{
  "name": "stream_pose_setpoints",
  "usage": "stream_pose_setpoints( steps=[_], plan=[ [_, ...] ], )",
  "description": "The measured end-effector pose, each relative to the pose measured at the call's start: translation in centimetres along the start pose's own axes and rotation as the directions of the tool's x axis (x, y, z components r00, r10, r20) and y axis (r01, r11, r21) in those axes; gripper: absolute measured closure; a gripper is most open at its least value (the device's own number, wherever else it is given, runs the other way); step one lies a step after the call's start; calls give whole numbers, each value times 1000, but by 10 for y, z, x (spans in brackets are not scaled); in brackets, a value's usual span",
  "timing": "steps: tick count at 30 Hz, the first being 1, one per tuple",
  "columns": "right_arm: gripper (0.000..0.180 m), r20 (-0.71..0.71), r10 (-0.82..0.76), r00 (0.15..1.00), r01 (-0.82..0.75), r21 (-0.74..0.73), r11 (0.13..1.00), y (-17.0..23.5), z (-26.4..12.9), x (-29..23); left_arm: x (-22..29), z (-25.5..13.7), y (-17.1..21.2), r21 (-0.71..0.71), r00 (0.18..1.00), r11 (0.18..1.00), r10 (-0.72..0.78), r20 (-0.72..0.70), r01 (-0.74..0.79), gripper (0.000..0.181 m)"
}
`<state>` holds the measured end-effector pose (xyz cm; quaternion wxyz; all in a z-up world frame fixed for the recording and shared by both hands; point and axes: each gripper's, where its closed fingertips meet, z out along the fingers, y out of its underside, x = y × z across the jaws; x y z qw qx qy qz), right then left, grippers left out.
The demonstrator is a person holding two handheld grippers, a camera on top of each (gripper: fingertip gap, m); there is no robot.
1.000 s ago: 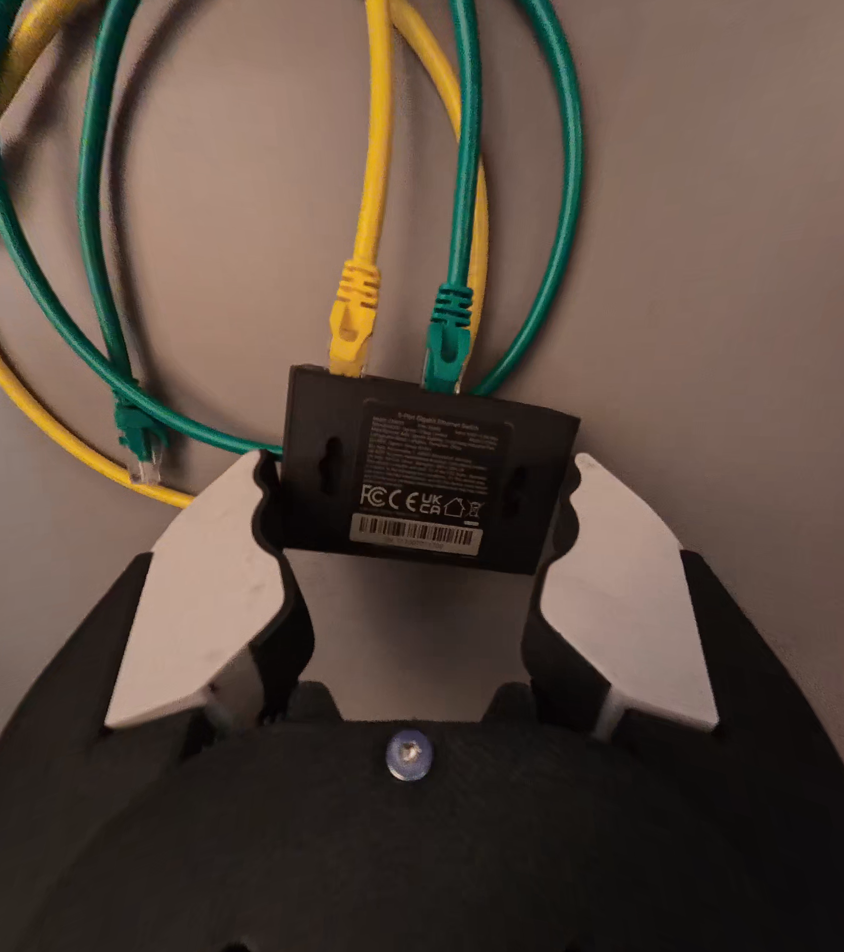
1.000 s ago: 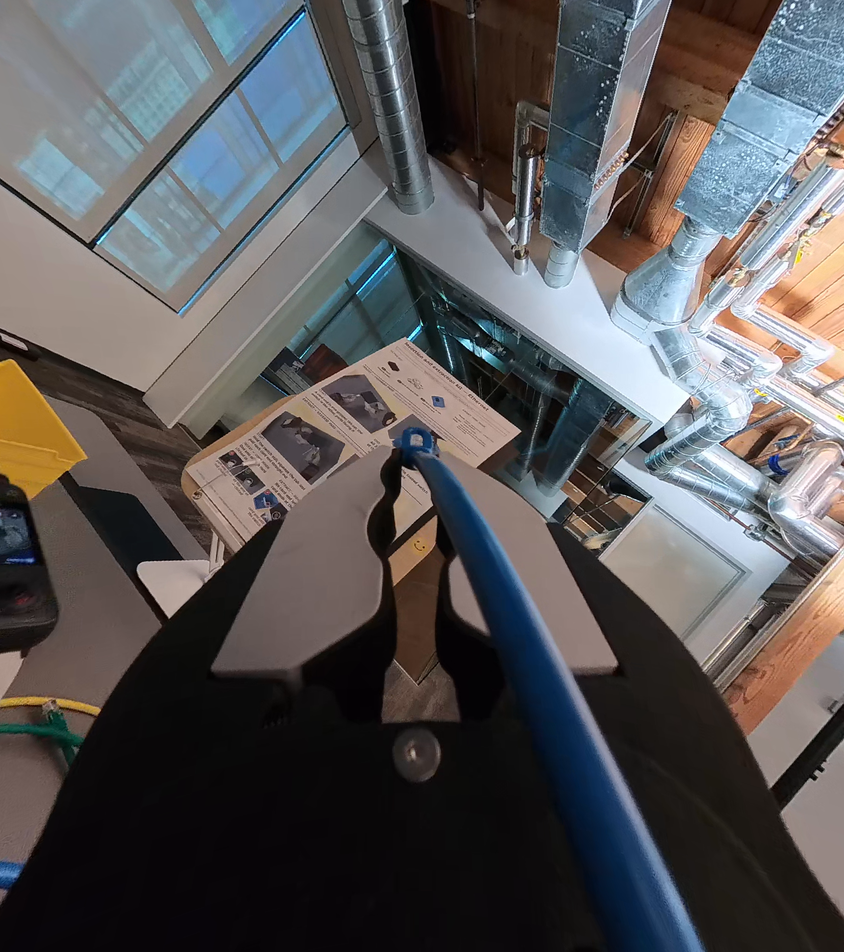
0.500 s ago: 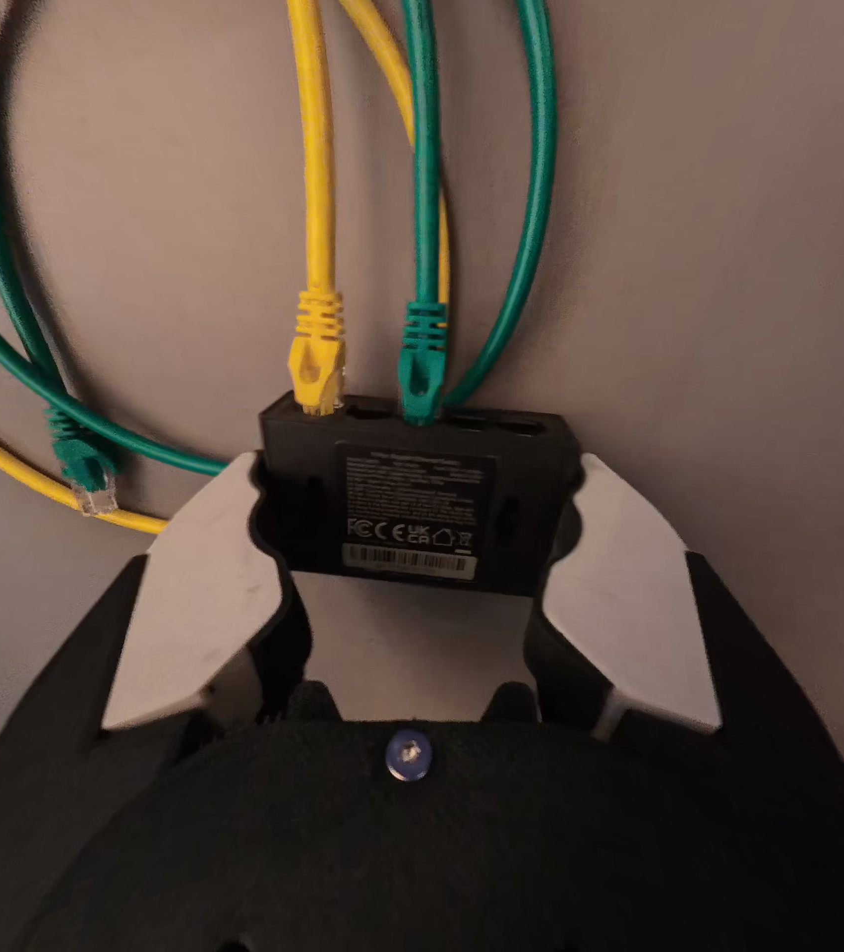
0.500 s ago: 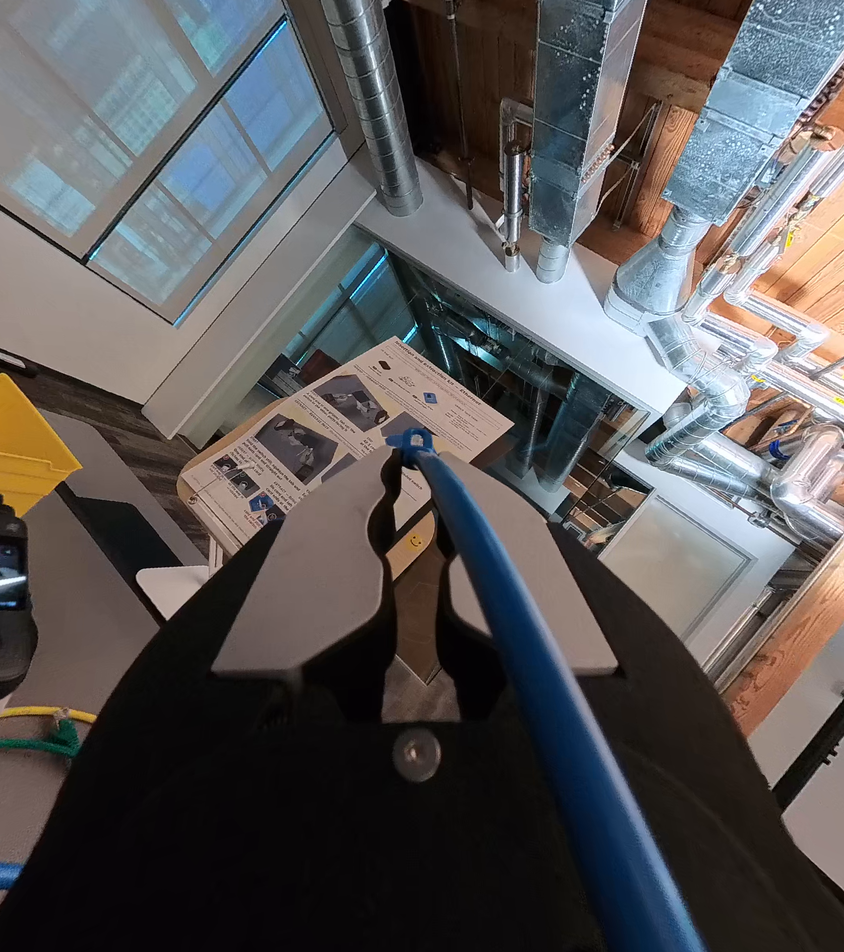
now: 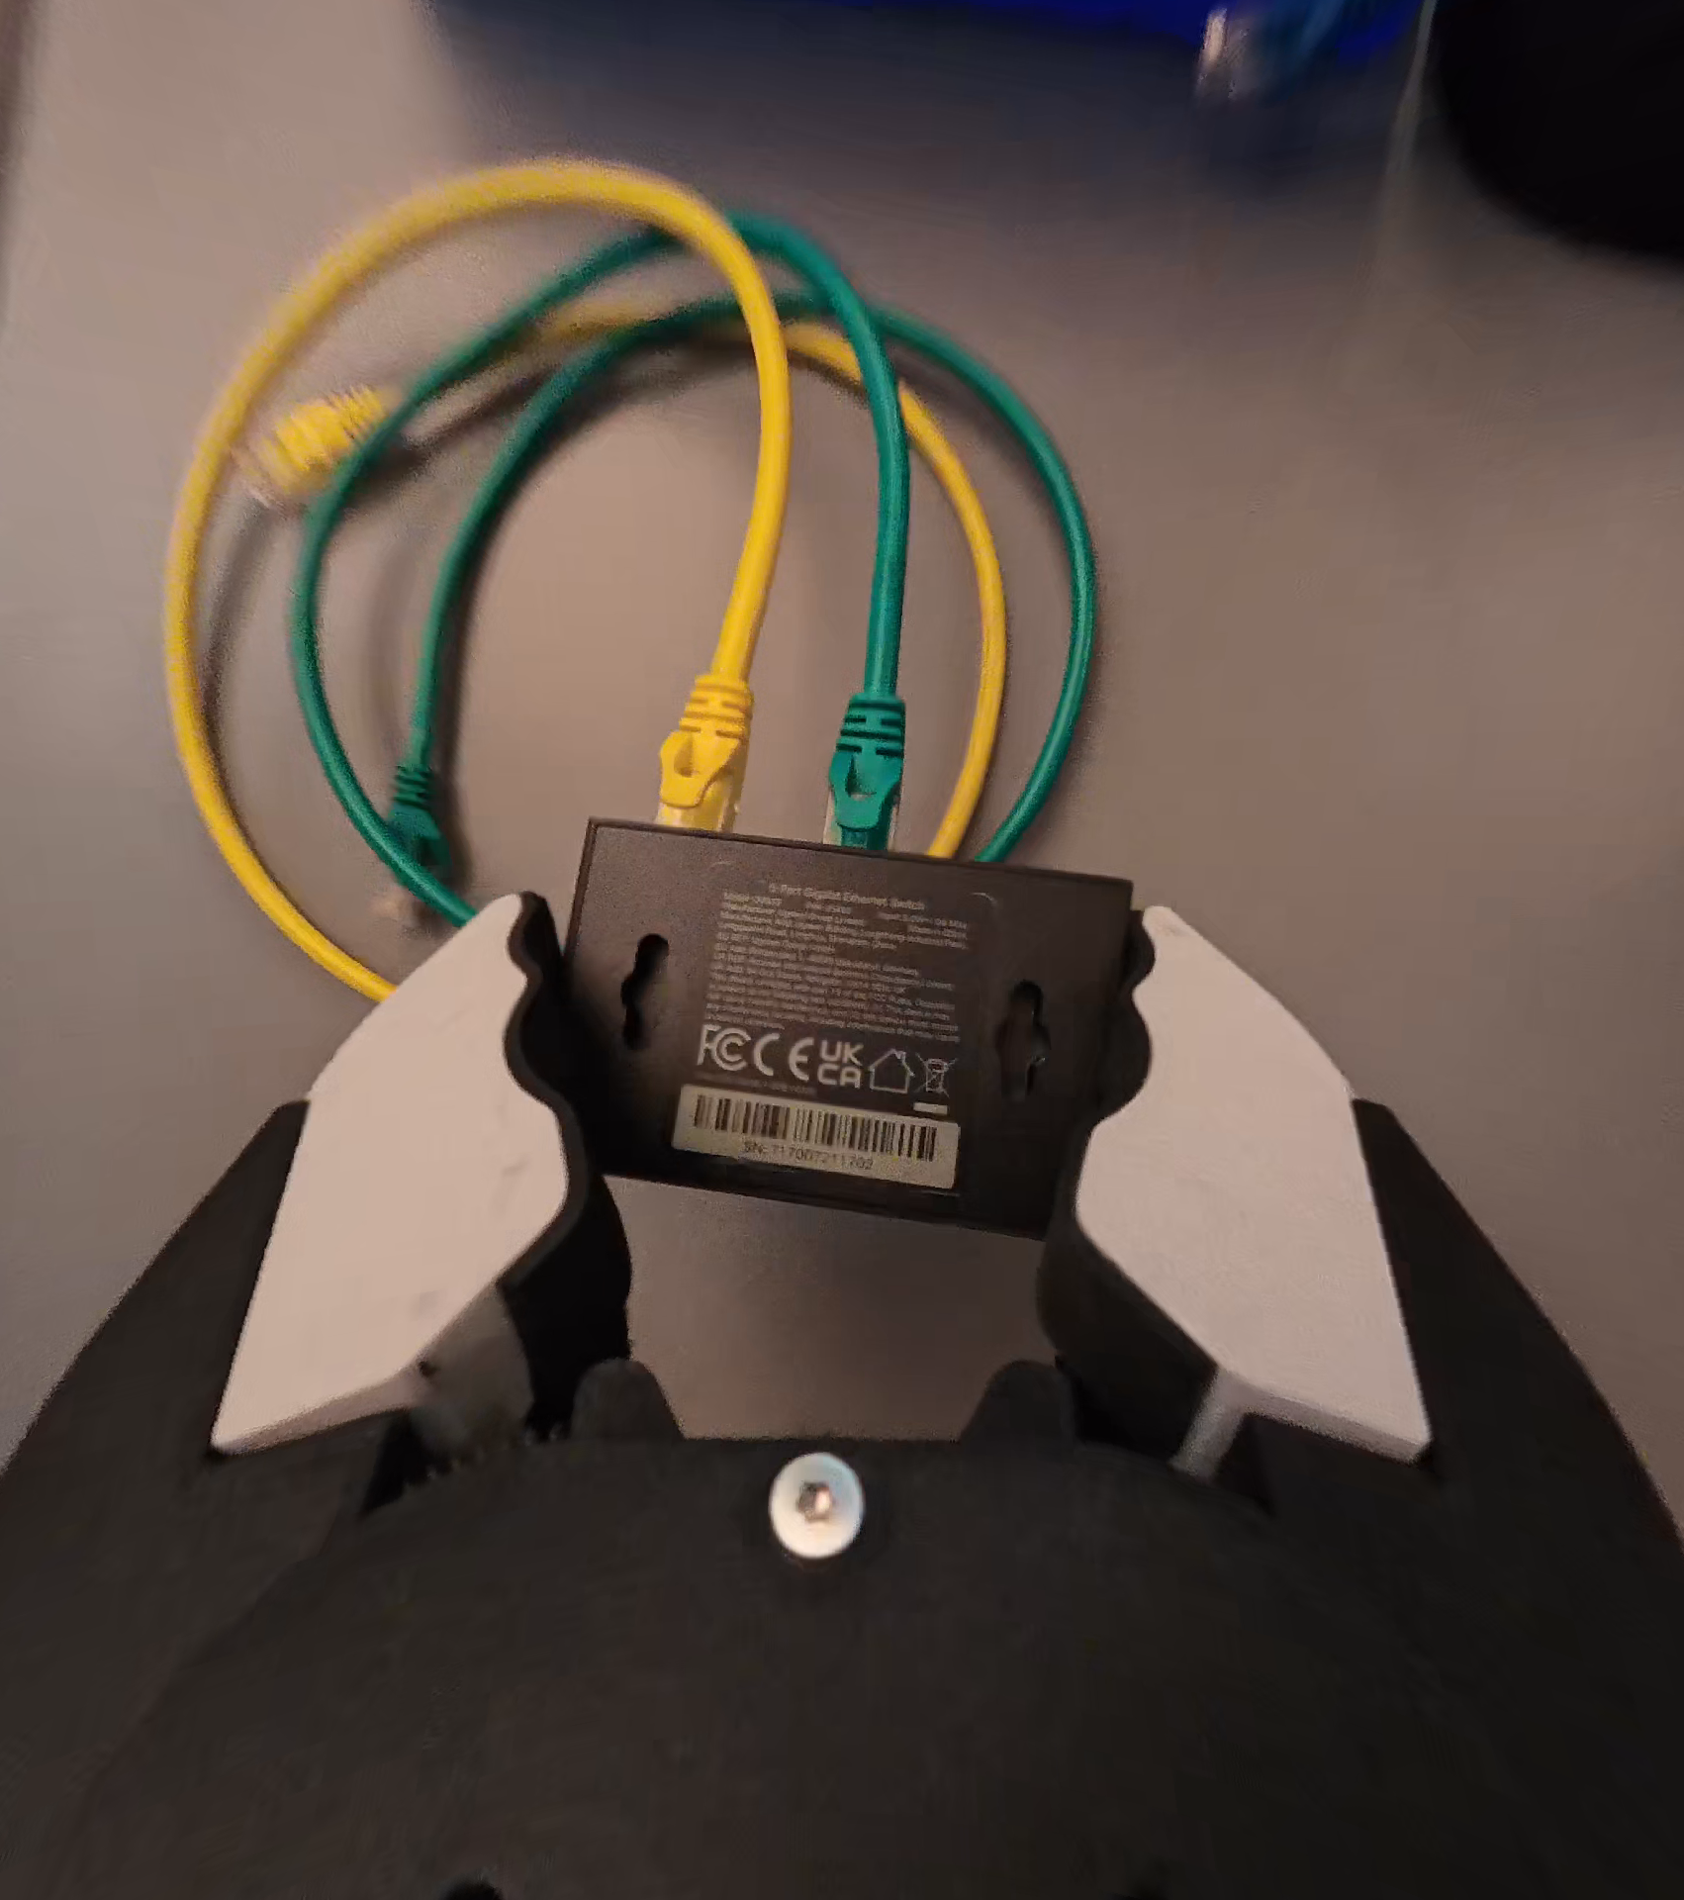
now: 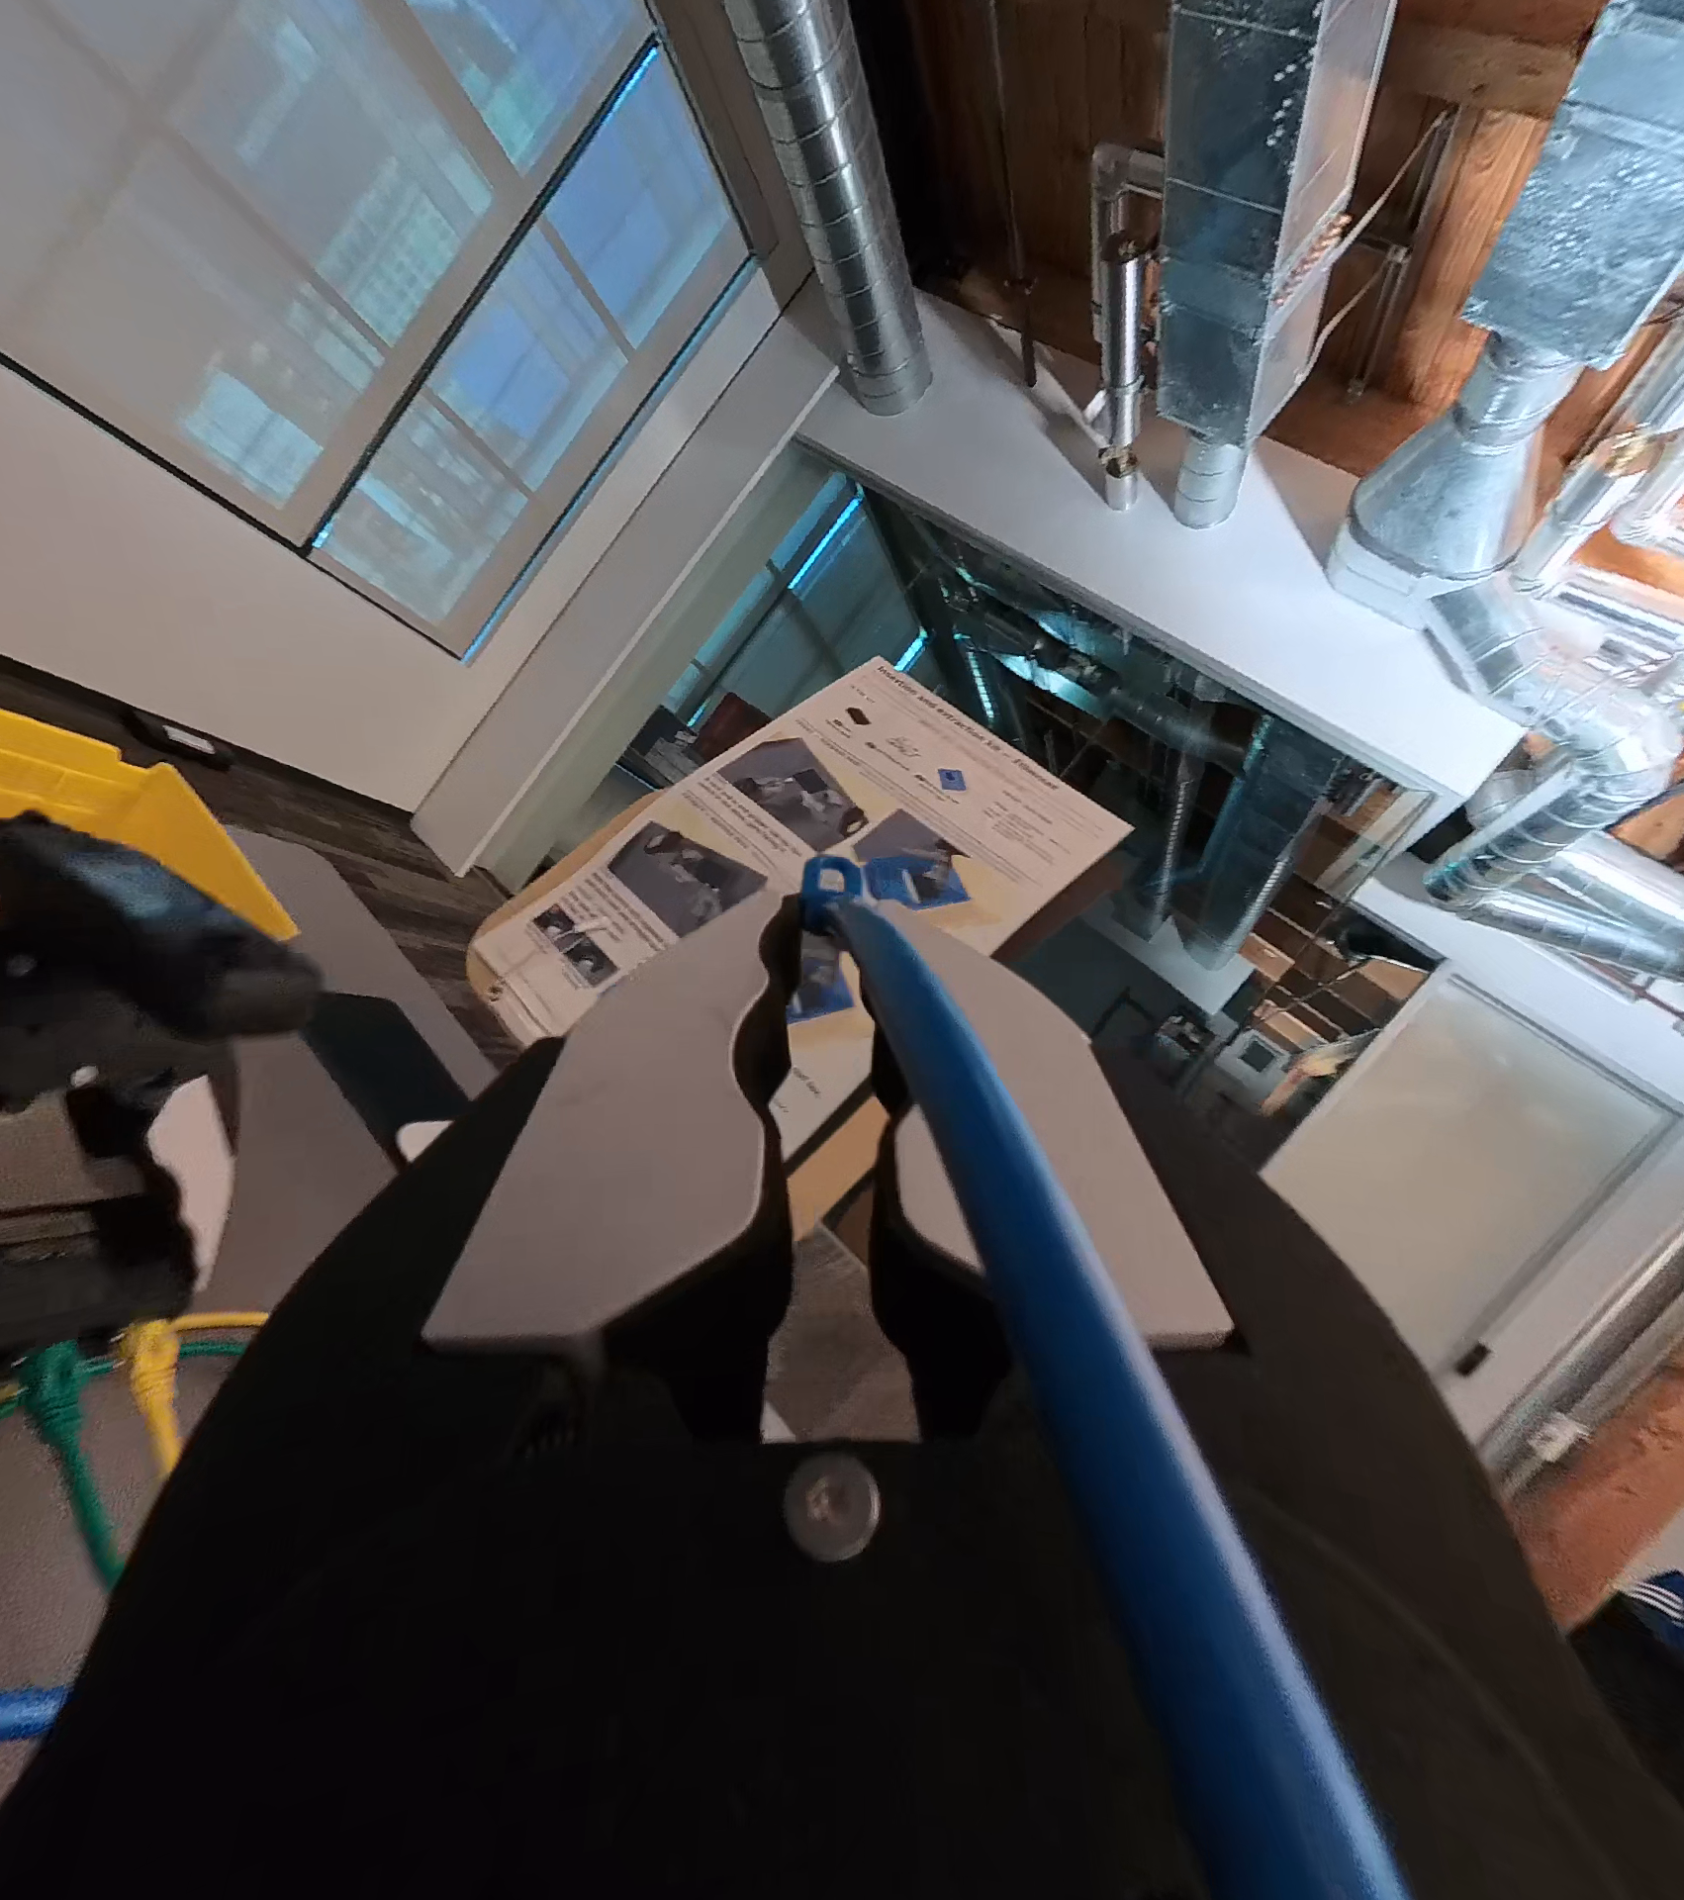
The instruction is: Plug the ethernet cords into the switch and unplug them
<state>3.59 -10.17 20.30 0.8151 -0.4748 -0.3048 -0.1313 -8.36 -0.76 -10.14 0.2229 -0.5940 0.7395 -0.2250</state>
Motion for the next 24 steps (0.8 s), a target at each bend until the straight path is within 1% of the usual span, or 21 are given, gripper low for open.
stream_pose_setpoints(
  steps=[3,6,9,12,13,14,15,16,17,19,21,22,23,24],
  plan=[
    [168,54,36,998,-37,1,999,2,9,-14,-7,-28,-20,158,999,987,-41,12,39,80],
    [168,94,45,995,-45,-5,999,4,17,-26,-14,-58,-37,314,997,946,-81,-6,79,80],
    [168,114,27,993,-24,-32,999,9,23,-35,-11,-79,-42,422,994,900,-94,-59,110,80],
    [168,136,40,990,-36,-31,999,10,27,-42,-5,-99,-47,520,986,841,-96,-133,152,80],
    [168,149,51,987,-48,-25,999,9,29,-45,-6,-115,-50,580,983,798,-84,-160,163,89],
    [168,165,62,984,-60,-17,998,6,30,-49,-10,-142,-59,707,983,685,-85,-162,176,181],
    [168,186,76,980,-76,-8,997,3,31,-54,-20,-174,-64,826,981,529,-116,-158,195,181],
    [168,210,94,973,-96,3,995,-1,32,-59,-22,-198,-62,880,975,421,-106,-193,220,181],
    [168,233,106,967,-111,10,994,-4,33,-65,-27,-208,-56,882,966,393,-124,-229,260,181],
    [168,256,91,962,-92,-9,996,-4,36,-74,-34,-205,-45,842,950,442,-185,-252,309,181],
    [168,255,50,966,-39,-49,998,1,38,-78,-28,-199,-47,827,967,505,-187,-174,246,181],
    [168,251,35,967,-21,-60,998,3,38,-78,-27,-190,-48,799,971,561,-206,-119,216,181],
    [168,244,32,969,-17,-63,998,3,37,-76,-27,-177,-48,753,972,629,-228,-61,195,173],
    [168,239,37,970,-23,-61,998,2,36,-74,-26,-161,-48,701,969,689,-245,-13,184,159]
  ],
)
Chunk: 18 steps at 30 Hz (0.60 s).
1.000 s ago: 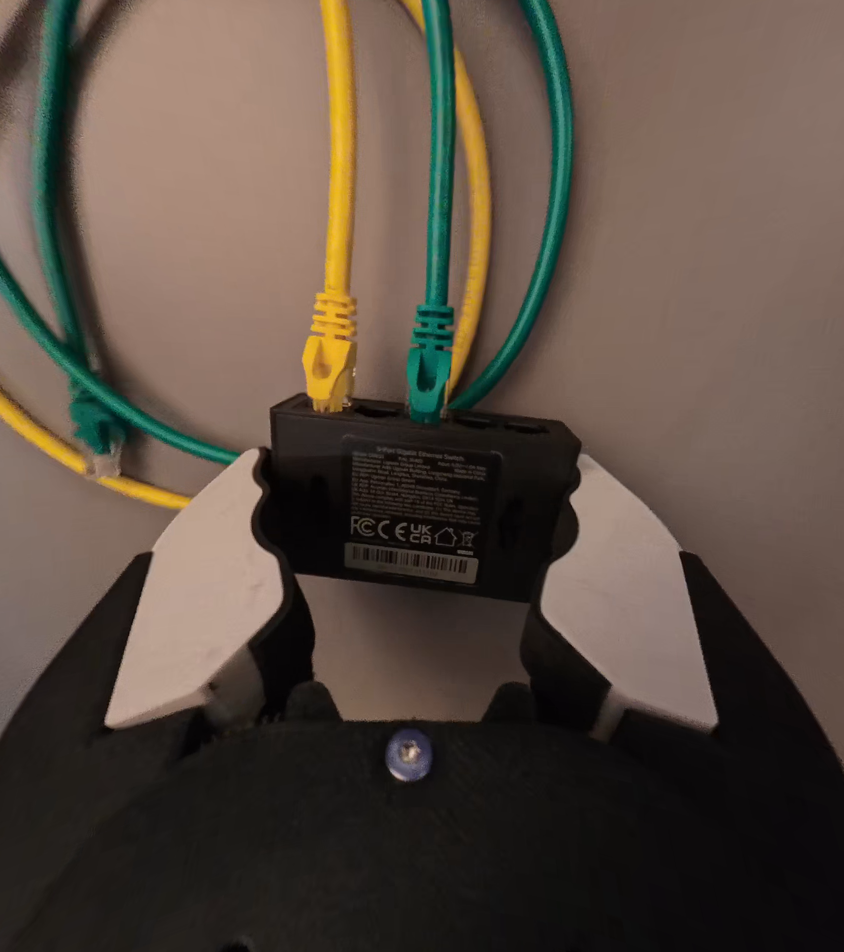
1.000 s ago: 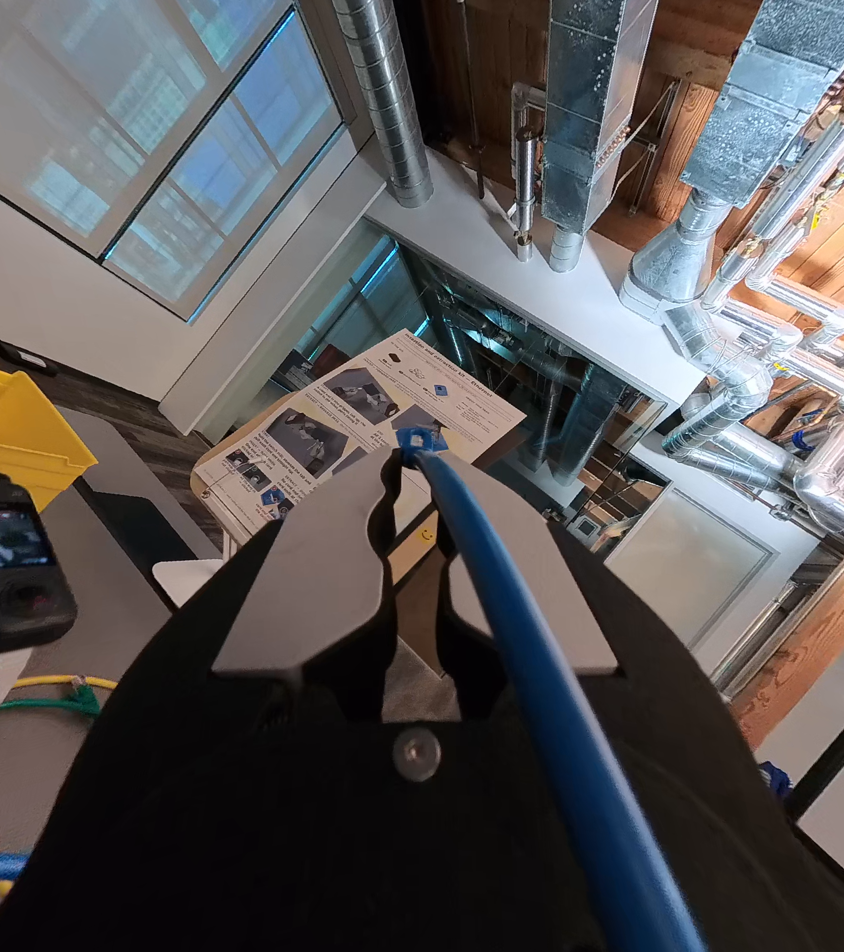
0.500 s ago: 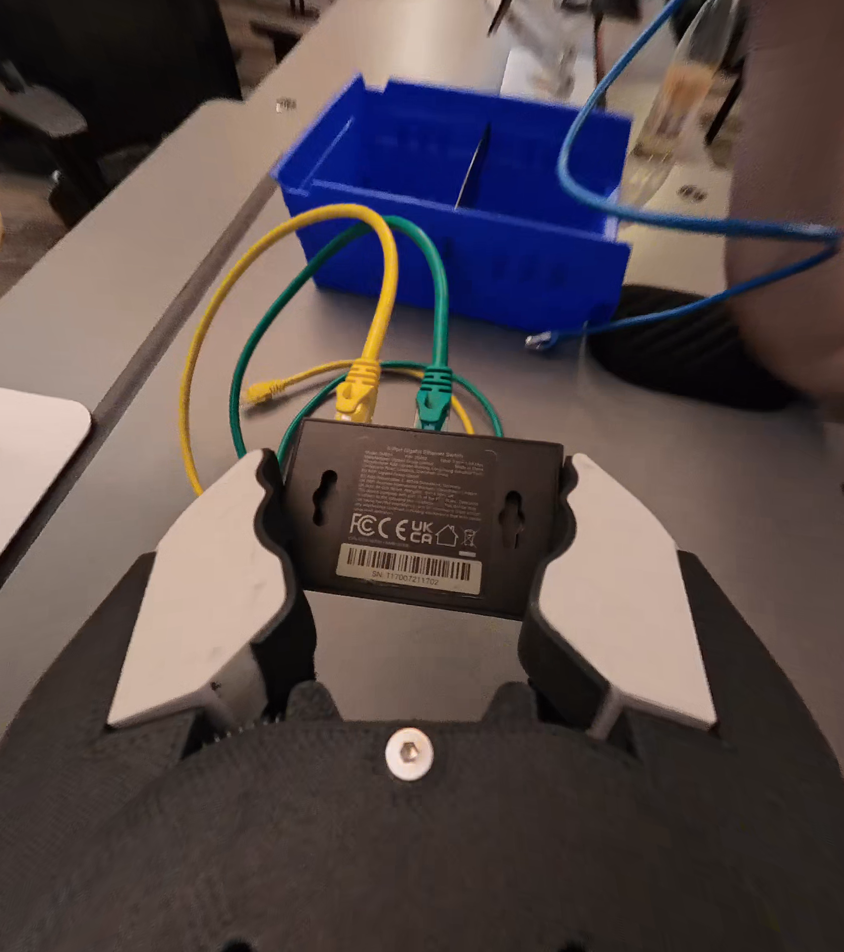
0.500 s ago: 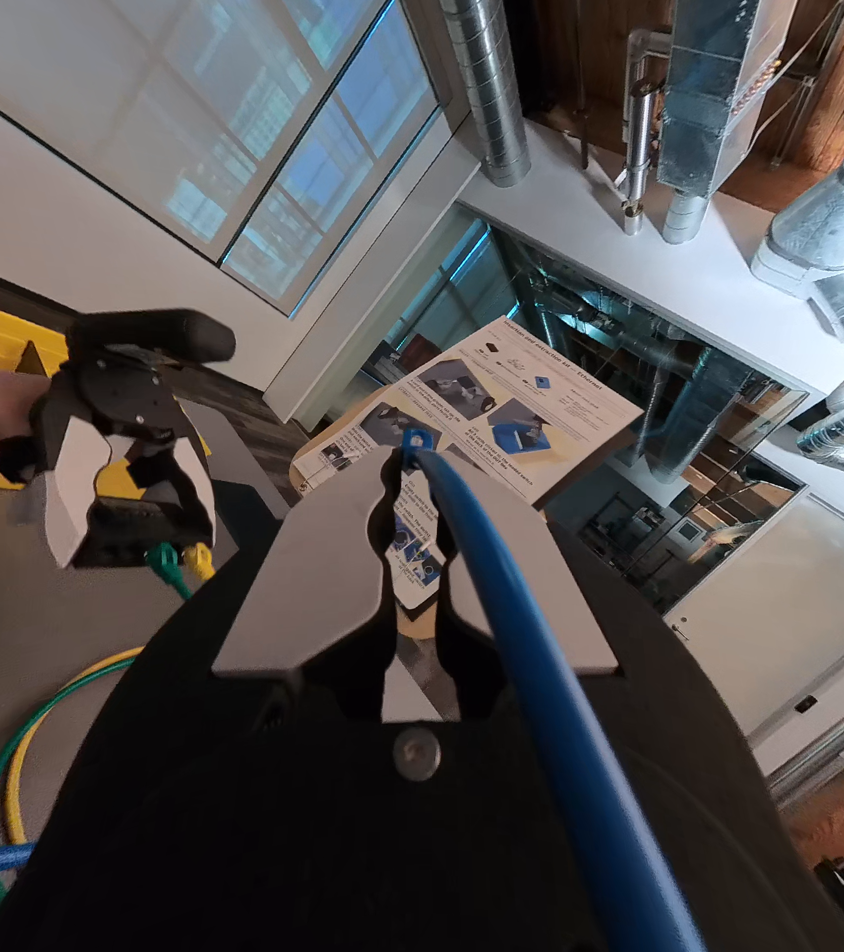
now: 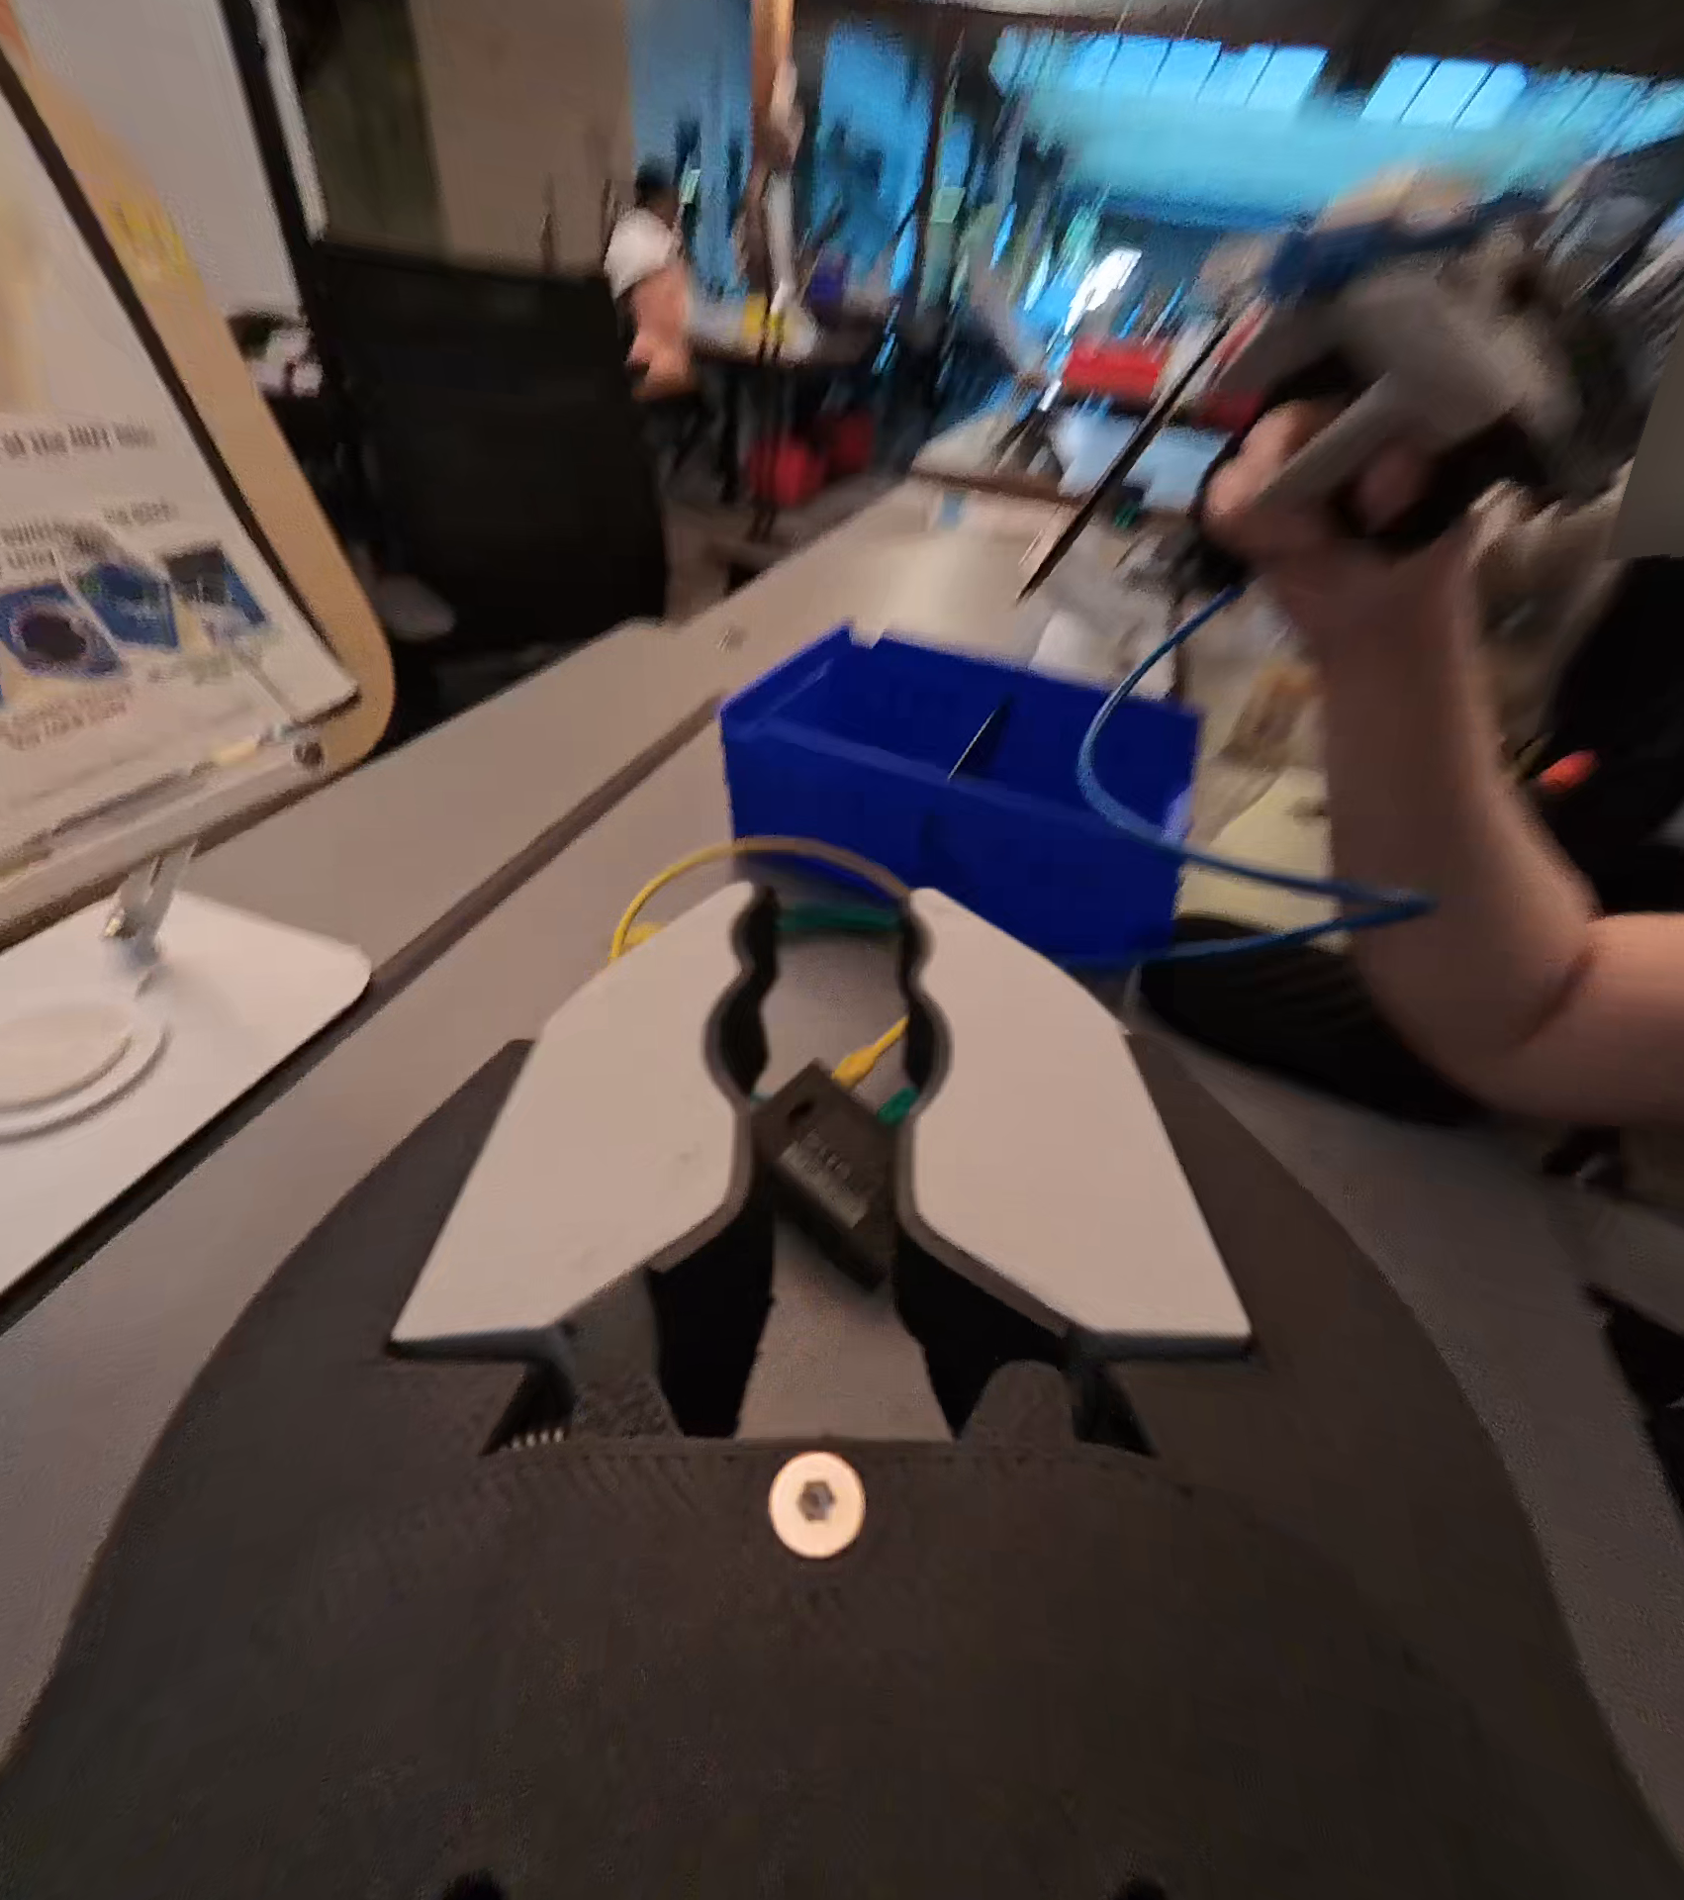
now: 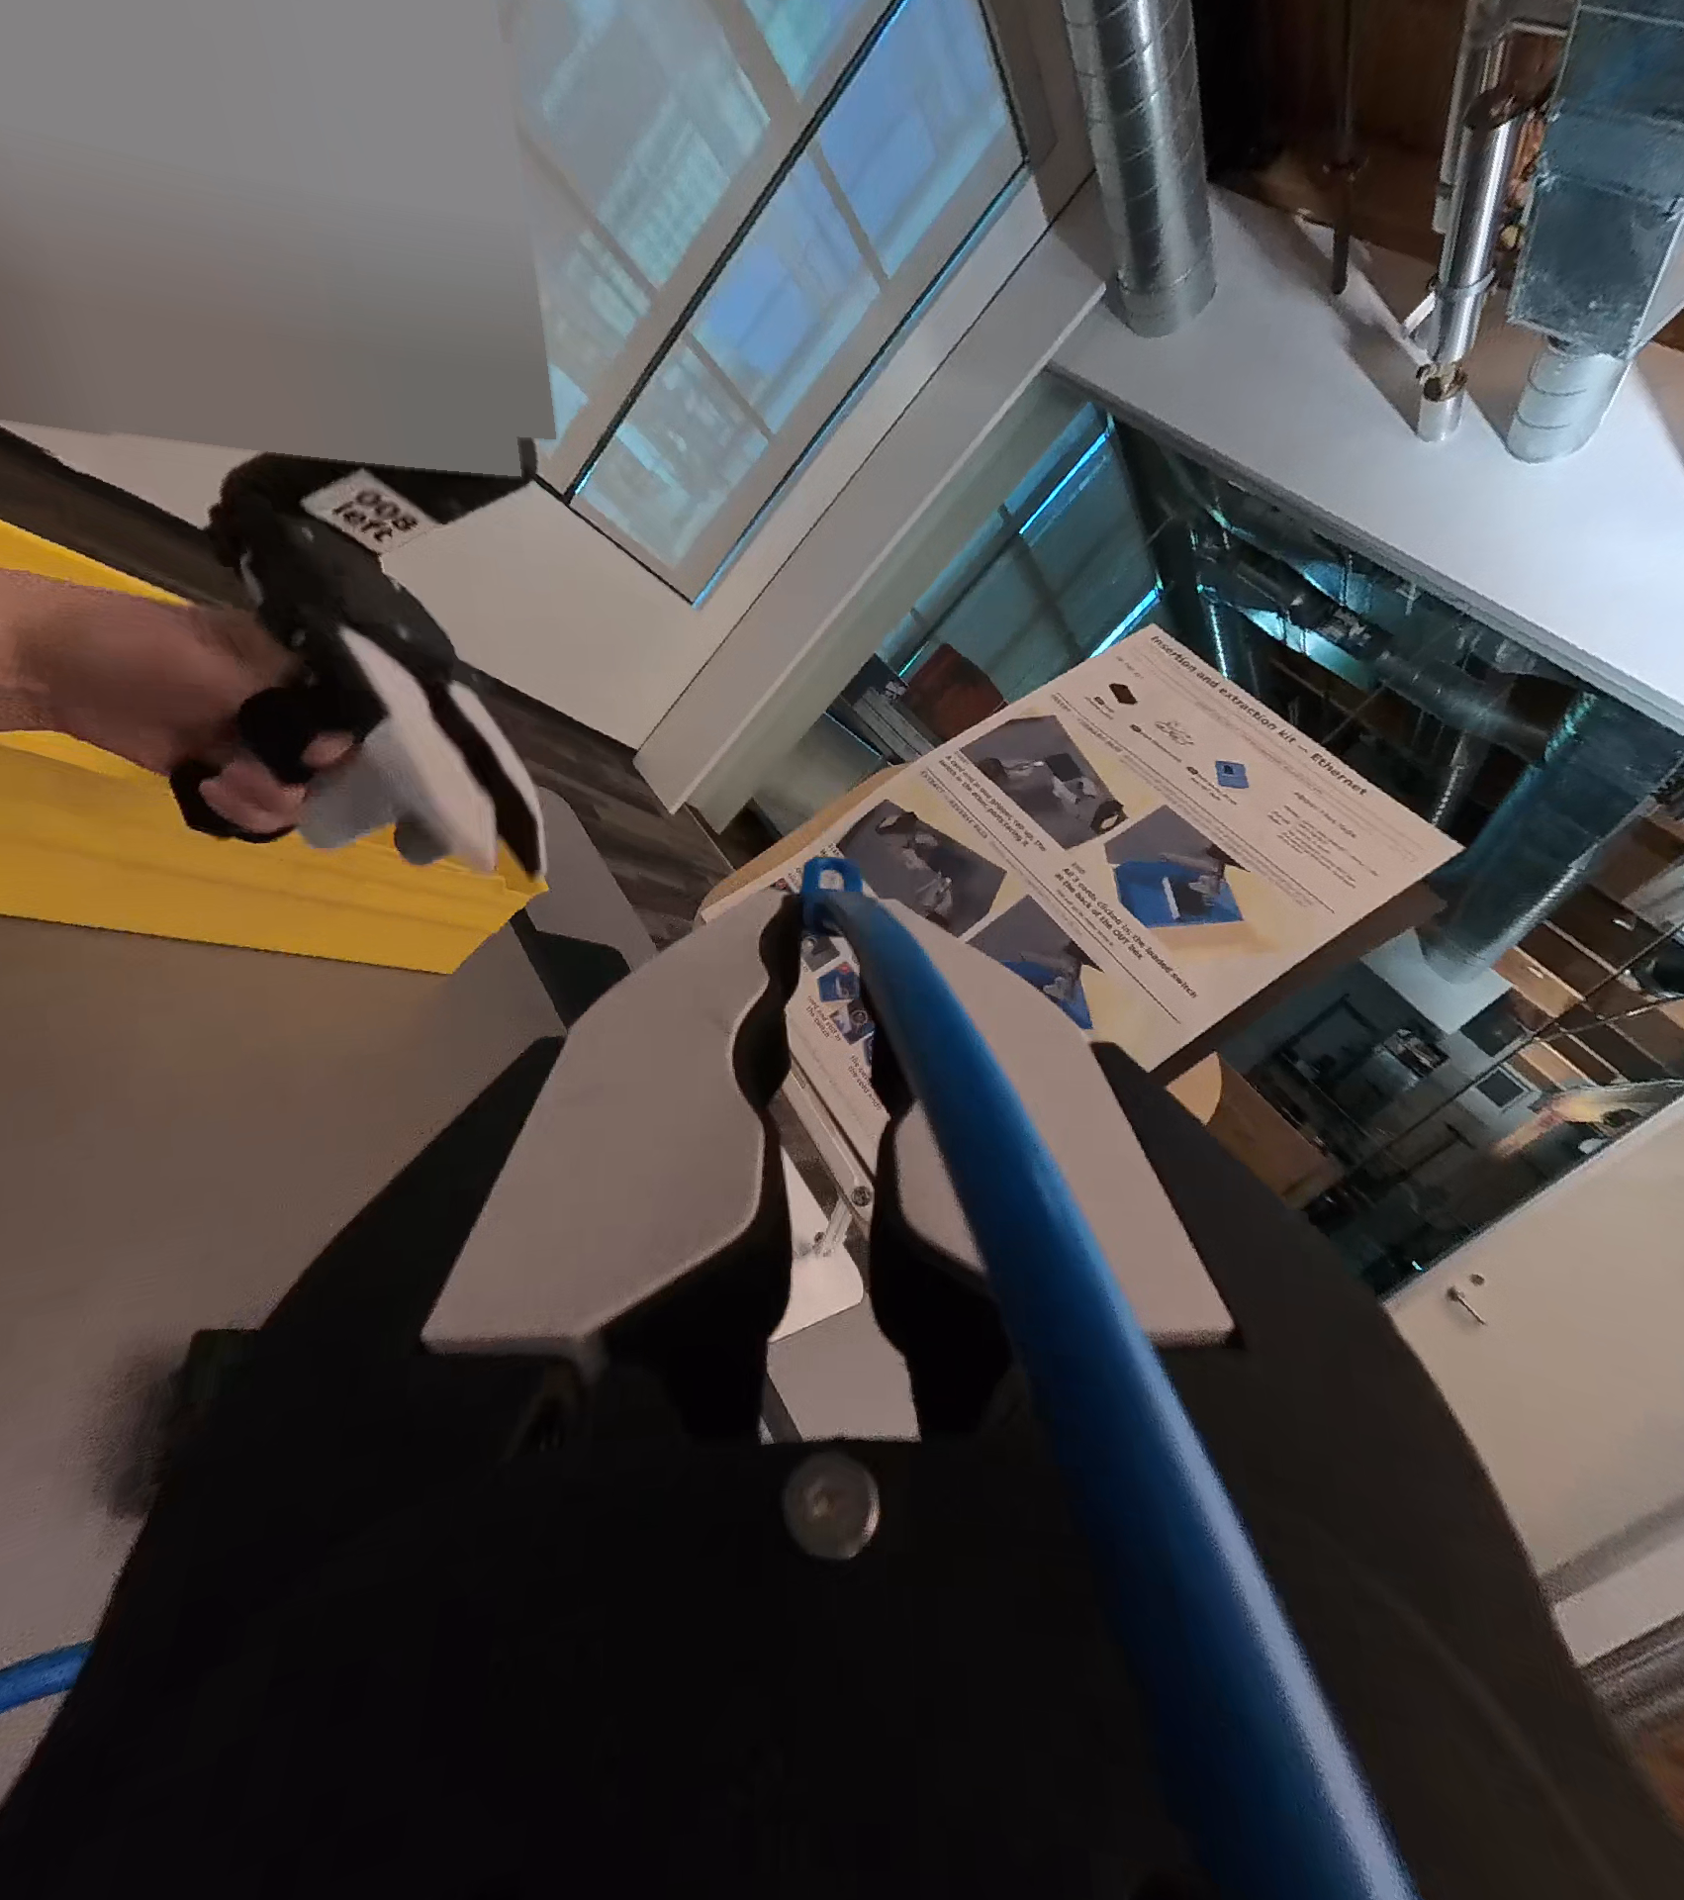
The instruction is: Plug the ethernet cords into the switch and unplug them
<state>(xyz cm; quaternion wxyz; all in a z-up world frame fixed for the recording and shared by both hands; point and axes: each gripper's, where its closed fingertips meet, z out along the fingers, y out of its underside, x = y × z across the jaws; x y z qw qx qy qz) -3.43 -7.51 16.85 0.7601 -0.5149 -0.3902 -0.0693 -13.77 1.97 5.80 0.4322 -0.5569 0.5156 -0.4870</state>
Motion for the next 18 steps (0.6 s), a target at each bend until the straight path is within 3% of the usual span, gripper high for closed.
stream_pose_setpoints(
  steps=[2,7,9,12,18],
  plan=[
    [168,-4,15,1000,-15,9,1000,-2,-2,3,1,23,28,-141,994,989,-22,105,37,135],
    [168,-66,-21,998,20,-17,1000,1,-11,17,24,59,133,-333,929,903,-157,334,272,103],
    [168,-82,-11,997,10,-4,1000,-1,-14,23,40,67,162,-345,899,870,-214,381,353,97],
    [168,-94,-1,996,3,19,1000,-7,-19,25,40,75,190,-386,863,857,-122,491,341,93],
    [168,-127,-20,992,25,42,999,-17,-32,32,28,83,212,-444,803,815,-42,595,372,94]
  ],
)
